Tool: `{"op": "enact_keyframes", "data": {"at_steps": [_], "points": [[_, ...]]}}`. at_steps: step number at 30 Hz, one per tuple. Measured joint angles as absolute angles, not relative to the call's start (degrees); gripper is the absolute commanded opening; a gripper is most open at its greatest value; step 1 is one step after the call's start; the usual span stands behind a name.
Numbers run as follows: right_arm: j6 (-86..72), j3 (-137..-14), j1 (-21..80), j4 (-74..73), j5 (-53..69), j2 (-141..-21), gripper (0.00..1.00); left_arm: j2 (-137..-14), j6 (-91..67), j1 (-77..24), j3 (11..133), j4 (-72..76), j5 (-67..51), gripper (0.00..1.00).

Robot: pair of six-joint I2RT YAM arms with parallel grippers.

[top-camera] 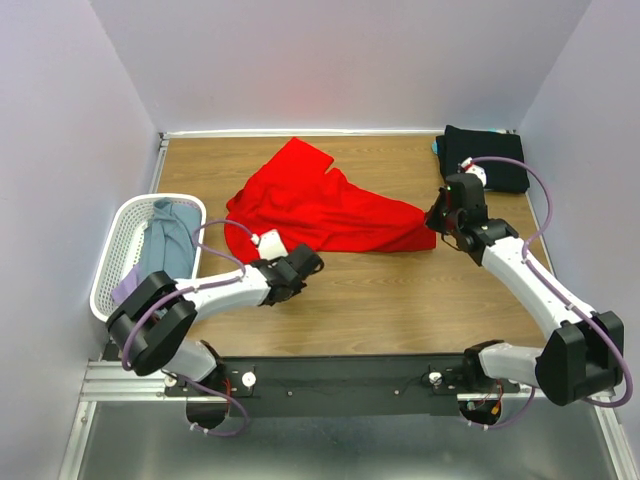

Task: Fold and stack the t-shirts
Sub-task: Flatten the tshirt out

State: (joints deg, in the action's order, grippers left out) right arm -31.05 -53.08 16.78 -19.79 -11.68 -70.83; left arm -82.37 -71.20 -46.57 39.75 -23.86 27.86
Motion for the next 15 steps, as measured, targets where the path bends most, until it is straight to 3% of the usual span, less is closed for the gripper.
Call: {"op": "enact_keyframes", "data": {"at_steps": [15], "points": [[-30.8, -53.1, 16.8, -19.7, -11.2, -71.6, 0.00, -83.7, -76.3, -63.2, 41.9, -21.8, 17.0, 0.00]]}}
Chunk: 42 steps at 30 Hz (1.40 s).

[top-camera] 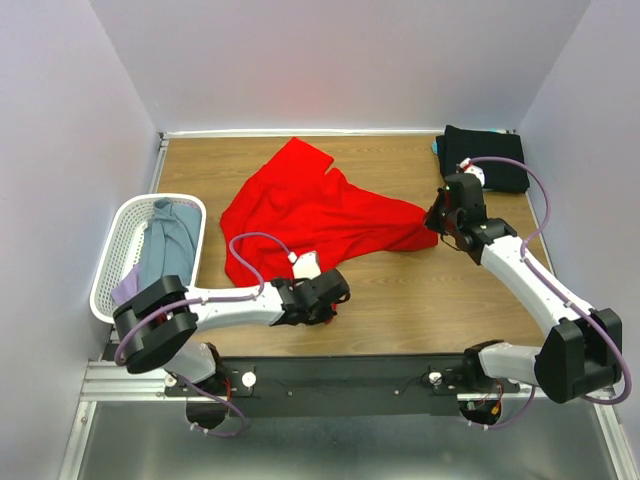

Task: Fold and stack the t-shirts
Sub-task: Flatten the tshirt out

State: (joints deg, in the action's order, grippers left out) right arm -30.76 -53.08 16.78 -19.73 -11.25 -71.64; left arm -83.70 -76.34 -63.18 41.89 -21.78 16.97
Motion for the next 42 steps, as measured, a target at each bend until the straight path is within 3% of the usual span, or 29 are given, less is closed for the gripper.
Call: {"op": "enact_keyframes", "data": {"at_steps": [9, 20, 22, 23, 24, 30, 36, 42], "points": [[-30.0, -53.1, 16.8, -19.6, -11.3, -71.9, 0.00, -72.9, -71.9, -63.3, 39.2, -10.7, 12.8, 0.00], [-29.9, -53.1, 16.8, -19.6, -11.3, -72.9, 0.00, -81.3, -63.0, -63.4, 45.6, -3.1, 4.4, 0.00], [-29.9, -53.1, 16.8, -19.4, -11.3, -73.5, 0.01, -82.9, -61.9, -63.6, 46.1, -2.3, 2.7, 0.06], [-29.9, -53.1, 16.8, -19.4, -11.3, -73.8, 0.00, -83.4, -61.8, -63.7, 46.1, -2.0, 2.1, 0.19], [-29.9, -53.1, 16.8, -19.4, -11.3, -74.1, 0.00, -83.6, -61.8, -63.9, 46.0, -2.1, 1.9, 0.26], [-29.9, -53.1, 16.8, -19.4, -11.3, -74.7, 0.01, -76.8, -68.4, -64.0, 40.7, -6.9, 5.4, 0.48], [-29.7, -53.1, 16.8, -19.1, -11.3, -75.2, 0.00, -62.3, -84.4, -64.0, 34.7, -20.9, 14.6, 0.50], [-29.7, -53.1, 16.8, -18.9, -10.6, -75.2, 0.00, -56.5, -95.2, -63.2, 31.1, -30.8, 20.5, 0.47]]}}
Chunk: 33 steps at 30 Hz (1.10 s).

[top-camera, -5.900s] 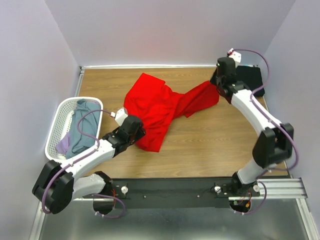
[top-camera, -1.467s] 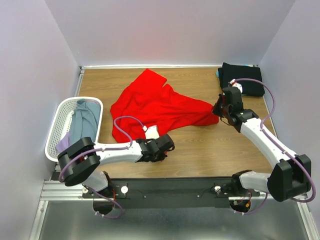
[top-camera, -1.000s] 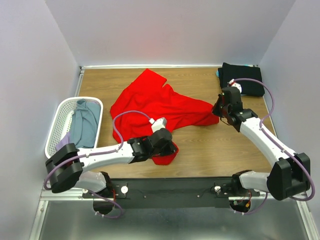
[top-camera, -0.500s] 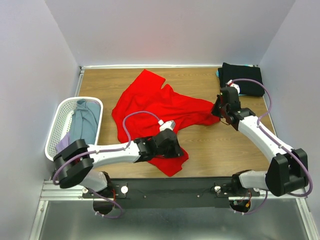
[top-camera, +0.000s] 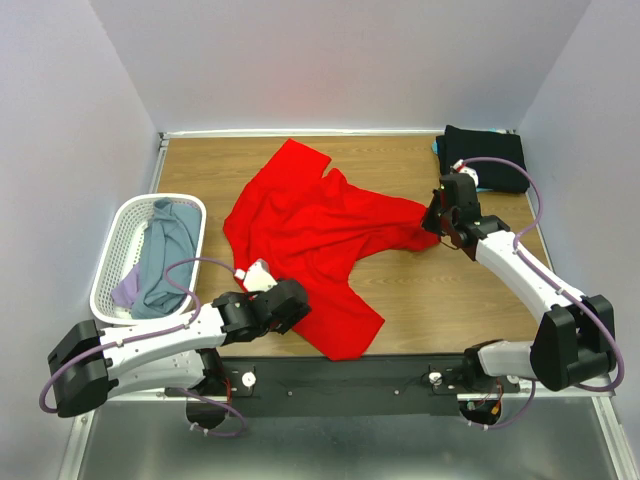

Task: Fold and stack the t-shirts
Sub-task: Flatten the tshirt out

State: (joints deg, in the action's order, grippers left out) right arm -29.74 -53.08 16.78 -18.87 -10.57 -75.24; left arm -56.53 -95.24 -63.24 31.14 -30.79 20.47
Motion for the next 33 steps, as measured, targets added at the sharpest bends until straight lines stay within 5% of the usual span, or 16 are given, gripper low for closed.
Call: {"op": "enact_keyframes", "data": {"at_steps": [12, 33], "points": [[-29.7, -52.6, 16.8, -18.1, -7.7, -74.7, 0.00, -56.8, -91.9, -47.9, 26.8, -32.5, 23.2, 0.46], [-29.7, -50.7, 16.8, -17.9, -7.2, -73.4, 0.00, -60.0, -84.1, -46.4, 27.6, -33.6, 20.6, 0.52]]}}
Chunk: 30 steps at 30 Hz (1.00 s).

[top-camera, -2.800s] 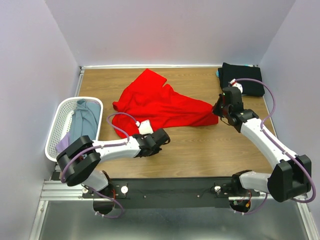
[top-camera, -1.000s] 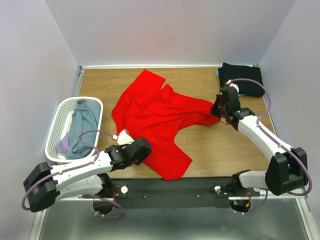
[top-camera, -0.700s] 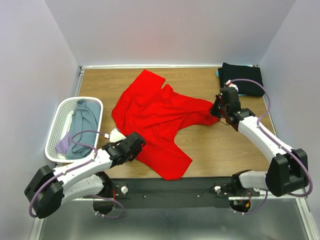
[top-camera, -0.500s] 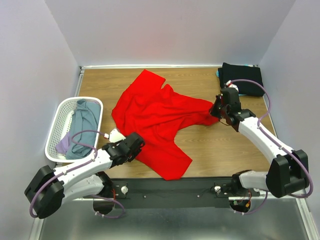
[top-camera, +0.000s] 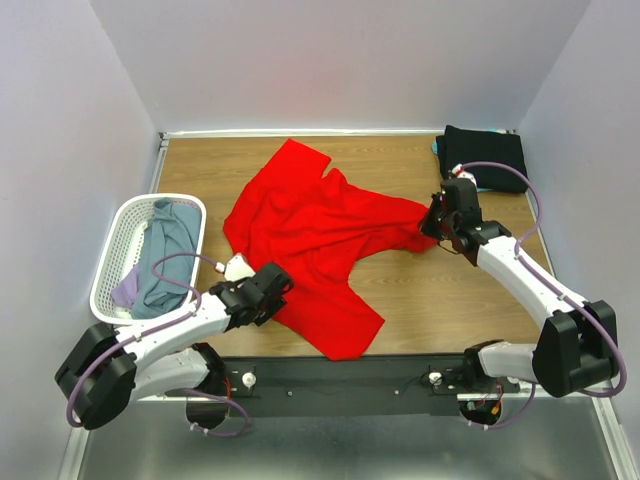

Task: Fold and stack the t-shirts
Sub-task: Flatten the tshirt out

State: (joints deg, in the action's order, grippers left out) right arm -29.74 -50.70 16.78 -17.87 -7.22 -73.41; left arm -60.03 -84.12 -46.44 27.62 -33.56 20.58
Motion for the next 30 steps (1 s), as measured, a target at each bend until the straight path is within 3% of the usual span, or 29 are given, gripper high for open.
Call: {"op": "enact_keyframes", "data": {"at_steps": [20, 26, 28, 30], "points": [[-29.8, -50.3, 16.8, -17.8, -7.2, -73.3, 0.00, -66.8, -82.5, -46.2, 31.3, -33.8, 16.3, 0.51], [-29.8, -50.0, 16.8, -17.7, -7.2, -73.3, 0.00, -68.6, -82.5, -46.2, 32.1, -33.4, 16.3, 0.33], [-29.8, -50.0, 16.8, -17.7, -7.2, -73.3, 0.00, -68.9, -82.4, -45.8, 32.1, -33.2, 16.3, 0.20], [-29.8, -50.0, 16.8, -17.7, -7.2, -73.3, 0.00, -69.0, -82.1, -45.2, 31.9, -32.7, 16.3, 0.00]]}}
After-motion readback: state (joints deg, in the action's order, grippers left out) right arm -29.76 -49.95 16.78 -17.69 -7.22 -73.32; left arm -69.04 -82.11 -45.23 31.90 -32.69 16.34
